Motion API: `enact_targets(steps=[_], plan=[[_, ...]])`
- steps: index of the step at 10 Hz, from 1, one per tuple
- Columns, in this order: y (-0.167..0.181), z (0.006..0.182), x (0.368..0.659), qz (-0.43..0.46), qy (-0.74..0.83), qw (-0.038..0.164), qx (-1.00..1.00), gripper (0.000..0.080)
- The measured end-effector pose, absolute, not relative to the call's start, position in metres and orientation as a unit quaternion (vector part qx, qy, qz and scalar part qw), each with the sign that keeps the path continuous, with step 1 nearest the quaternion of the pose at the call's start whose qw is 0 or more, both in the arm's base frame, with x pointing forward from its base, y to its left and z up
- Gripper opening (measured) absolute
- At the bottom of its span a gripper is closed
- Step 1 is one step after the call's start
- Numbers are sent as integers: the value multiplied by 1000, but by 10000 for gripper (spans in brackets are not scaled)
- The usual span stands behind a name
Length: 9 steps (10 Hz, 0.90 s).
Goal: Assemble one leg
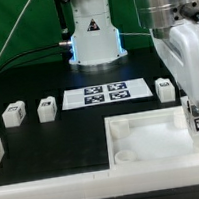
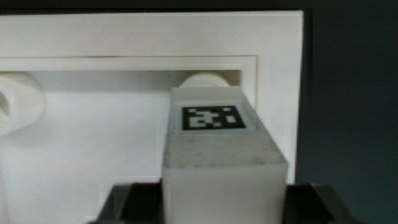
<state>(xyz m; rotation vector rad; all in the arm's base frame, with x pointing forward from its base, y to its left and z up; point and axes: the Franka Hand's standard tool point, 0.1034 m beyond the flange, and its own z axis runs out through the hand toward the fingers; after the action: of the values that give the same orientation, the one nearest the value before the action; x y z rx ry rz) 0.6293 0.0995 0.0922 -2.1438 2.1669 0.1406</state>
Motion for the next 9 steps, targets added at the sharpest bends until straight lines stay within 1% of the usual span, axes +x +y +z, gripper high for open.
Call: enact_targets(steps=[1,2,5,6,9], plan=[[101,92,629,46,706,45,-705,305],[102,91,629,46,704,45,-707,493],[106,89,627,46,668,46,-741,493],[107,88,627,44,633,47,-772,644],[108,88,627,35,485,54,-872,649]])
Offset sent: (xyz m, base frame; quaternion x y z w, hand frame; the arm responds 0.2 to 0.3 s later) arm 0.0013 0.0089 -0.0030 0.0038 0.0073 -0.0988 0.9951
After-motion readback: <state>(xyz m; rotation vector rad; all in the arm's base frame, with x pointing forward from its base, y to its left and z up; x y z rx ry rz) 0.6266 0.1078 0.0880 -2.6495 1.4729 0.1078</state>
